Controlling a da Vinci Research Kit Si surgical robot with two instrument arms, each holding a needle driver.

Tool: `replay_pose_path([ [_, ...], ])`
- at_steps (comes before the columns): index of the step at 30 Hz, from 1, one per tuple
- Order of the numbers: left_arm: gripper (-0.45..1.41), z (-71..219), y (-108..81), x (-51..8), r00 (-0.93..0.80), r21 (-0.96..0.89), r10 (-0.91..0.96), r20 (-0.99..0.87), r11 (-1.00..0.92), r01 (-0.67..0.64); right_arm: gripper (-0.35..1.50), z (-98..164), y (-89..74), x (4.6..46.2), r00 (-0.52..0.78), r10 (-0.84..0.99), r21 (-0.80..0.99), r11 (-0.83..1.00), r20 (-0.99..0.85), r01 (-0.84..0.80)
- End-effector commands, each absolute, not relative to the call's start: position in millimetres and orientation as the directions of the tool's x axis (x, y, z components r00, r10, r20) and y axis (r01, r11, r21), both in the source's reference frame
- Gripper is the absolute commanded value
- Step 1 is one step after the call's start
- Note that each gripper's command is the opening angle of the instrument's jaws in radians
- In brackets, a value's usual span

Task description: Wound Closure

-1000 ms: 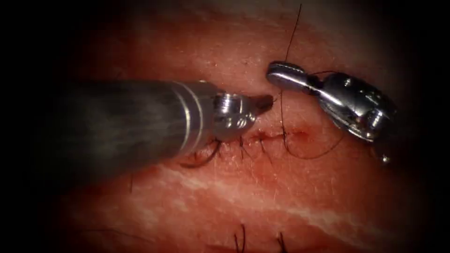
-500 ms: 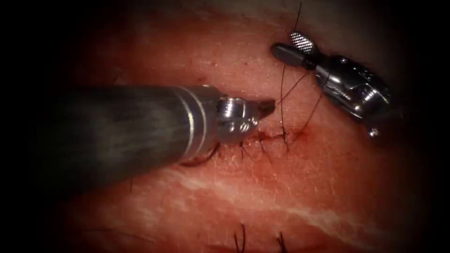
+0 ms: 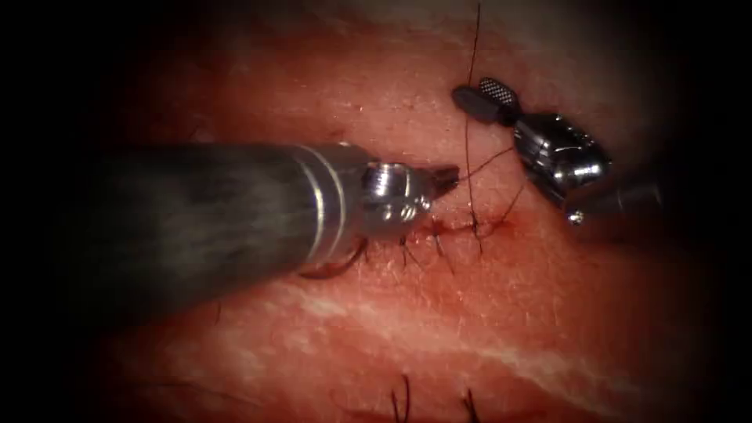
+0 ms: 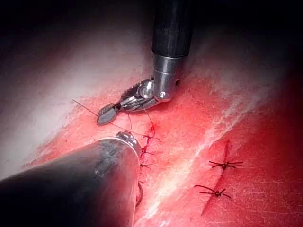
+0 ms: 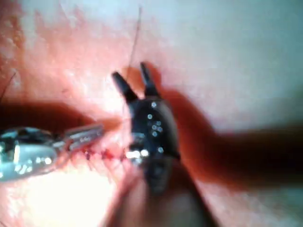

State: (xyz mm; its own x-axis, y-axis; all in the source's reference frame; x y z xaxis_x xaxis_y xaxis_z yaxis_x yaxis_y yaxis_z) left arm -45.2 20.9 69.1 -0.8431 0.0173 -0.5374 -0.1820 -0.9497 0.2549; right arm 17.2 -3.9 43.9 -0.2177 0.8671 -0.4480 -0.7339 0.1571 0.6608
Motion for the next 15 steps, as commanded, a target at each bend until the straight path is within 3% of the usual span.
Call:
replay_pose_path([
  [1, -0.45, 69.8, 20.5, -45.8, -0.842, 0.253, 0.016, -0.539, -0.951, -0.18, 0.51, 45.4, -4.6, 17.3, -0.224, 0.869, 0.665, 0.149, -0.441, -0.731],
  [12, -0.45, 69.9, 20.5, -45.4, -0.842, 0.251, 0.014, -0.539, -0.952, -0.176, 0.46, 45.6, -3.8, 18.3, -0.232, 0.873, 0.681, 0.145, -0.429, -0.717],
  [15, -0.45, 69.9, 20.5, -45.3, -0.842, 0.251, 0.013, -0.539, -0.952, -0.176, 0.15, 45.6, -3.8, 18.3, -0.23, 0.874, 0.687, 0.149, -0.427, -0.712],
])
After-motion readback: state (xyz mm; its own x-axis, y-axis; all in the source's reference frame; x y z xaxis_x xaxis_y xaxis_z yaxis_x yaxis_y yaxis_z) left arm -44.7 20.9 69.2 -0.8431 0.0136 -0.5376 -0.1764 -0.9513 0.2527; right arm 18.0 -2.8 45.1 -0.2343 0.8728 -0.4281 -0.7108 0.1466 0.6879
